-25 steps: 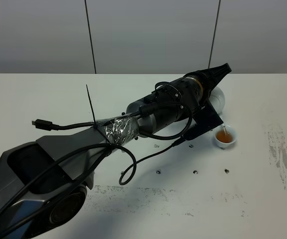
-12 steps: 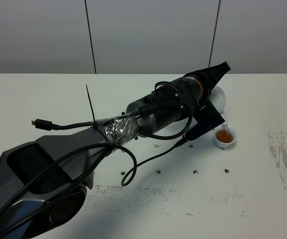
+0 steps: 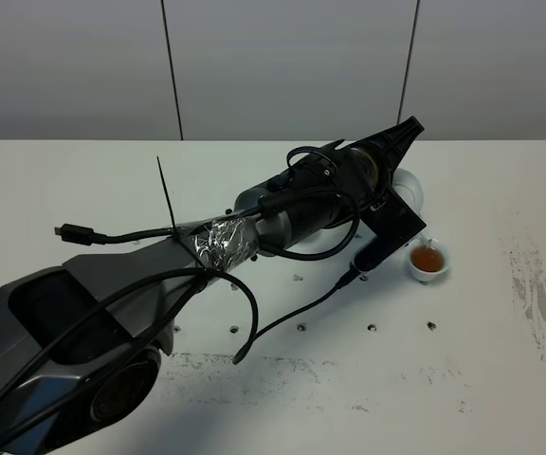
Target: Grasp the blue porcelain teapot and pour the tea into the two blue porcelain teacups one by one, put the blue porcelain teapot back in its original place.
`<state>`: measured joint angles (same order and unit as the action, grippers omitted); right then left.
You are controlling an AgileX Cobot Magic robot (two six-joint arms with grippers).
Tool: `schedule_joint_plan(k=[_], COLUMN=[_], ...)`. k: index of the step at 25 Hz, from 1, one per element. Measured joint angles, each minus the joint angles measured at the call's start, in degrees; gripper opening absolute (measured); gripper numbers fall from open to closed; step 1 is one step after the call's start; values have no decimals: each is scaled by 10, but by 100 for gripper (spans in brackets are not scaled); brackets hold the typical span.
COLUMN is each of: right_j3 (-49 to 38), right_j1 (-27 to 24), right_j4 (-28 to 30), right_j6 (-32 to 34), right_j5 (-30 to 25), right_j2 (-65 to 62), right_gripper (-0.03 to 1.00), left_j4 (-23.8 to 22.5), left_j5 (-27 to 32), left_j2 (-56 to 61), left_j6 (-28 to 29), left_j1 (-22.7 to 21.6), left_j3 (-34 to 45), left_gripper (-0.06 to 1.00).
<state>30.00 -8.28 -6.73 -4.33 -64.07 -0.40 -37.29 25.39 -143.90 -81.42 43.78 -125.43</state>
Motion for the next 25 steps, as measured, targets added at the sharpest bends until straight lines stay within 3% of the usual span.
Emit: schedule_joint_plan(k=[10,15,25], right_j3=[0,0,0], right_j1=[0,0,0], right_j4=[0,0,0], right_j6=[0,0,0], right_j5=[0,0,0], right_j2=[0,0,0], right_gripper=[40,40,40], left_j4=[88,188,328], left_j5=[46,114,291], left_j2=[22,45,132], left_j6=[1,10,177], left_j1=[-14,-21,-37], left_j3=[0,-1,-1], left_gripper=[10,10,10])
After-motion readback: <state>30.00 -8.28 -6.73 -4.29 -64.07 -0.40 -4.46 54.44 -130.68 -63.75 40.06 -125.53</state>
